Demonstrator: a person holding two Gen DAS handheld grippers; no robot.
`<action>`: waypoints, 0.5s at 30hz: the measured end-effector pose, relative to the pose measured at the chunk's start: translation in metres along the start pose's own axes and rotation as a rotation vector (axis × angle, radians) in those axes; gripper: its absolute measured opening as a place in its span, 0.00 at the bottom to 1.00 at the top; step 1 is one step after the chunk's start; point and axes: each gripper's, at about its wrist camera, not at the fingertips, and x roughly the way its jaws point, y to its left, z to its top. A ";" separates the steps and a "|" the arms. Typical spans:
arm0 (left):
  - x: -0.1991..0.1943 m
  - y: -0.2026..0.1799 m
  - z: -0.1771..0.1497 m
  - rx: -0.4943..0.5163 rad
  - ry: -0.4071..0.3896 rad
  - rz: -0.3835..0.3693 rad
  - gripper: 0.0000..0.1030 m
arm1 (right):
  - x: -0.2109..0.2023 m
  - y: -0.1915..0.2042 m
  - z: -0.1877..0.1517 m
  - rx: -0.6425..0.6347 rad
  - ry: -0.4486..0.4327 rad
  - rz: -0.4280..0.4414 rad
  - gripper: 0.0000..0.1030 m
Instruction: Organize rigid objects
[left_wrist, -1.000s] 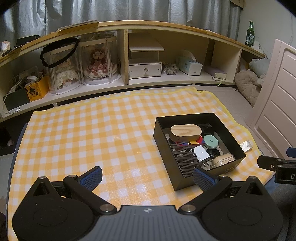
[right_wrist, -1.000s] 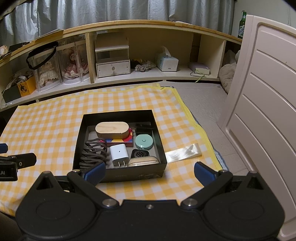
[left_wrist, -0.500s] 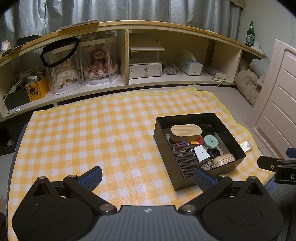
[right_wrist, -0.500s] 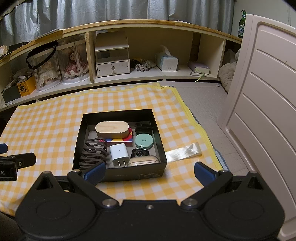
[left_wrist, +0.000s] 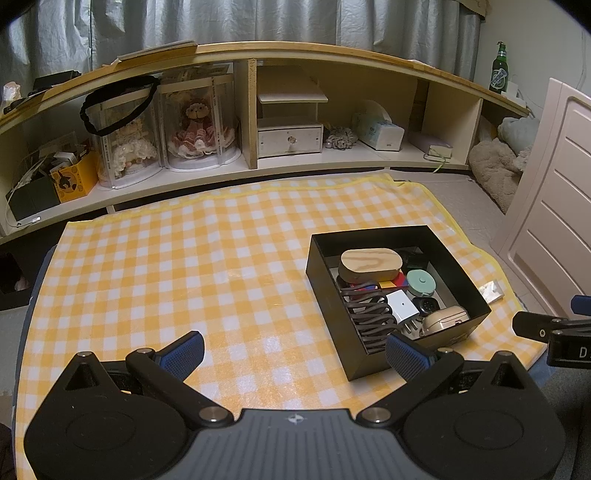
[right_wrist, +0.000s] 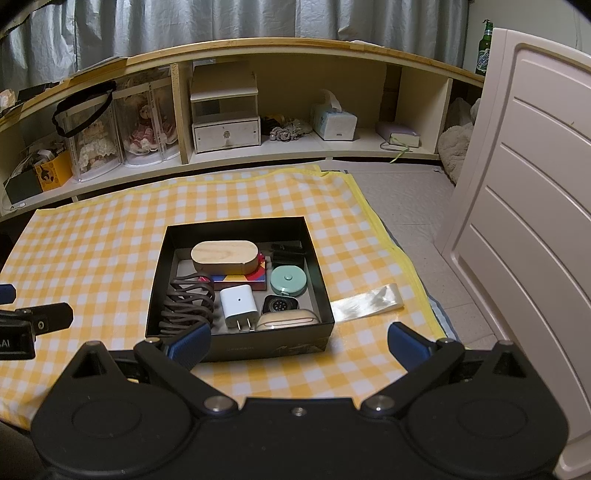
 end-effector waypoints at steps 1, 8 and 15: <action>0.000 0.000 0.000 0.000 0.000 0.000 1.00 | 0.000 0.000 0.000 0.001 0.000 0.000 1.00; 0.000 0.000 0.000 0.000 0.000 0.001 1.00 | 0.000 0.000 0.000 0.003 0.000 0.002 1.00; -0.001 0.000 0.000 0.000 -0.002 0.003 1.00 | 0.000 0.000 0.000 0.004 0.001 0.003 1.00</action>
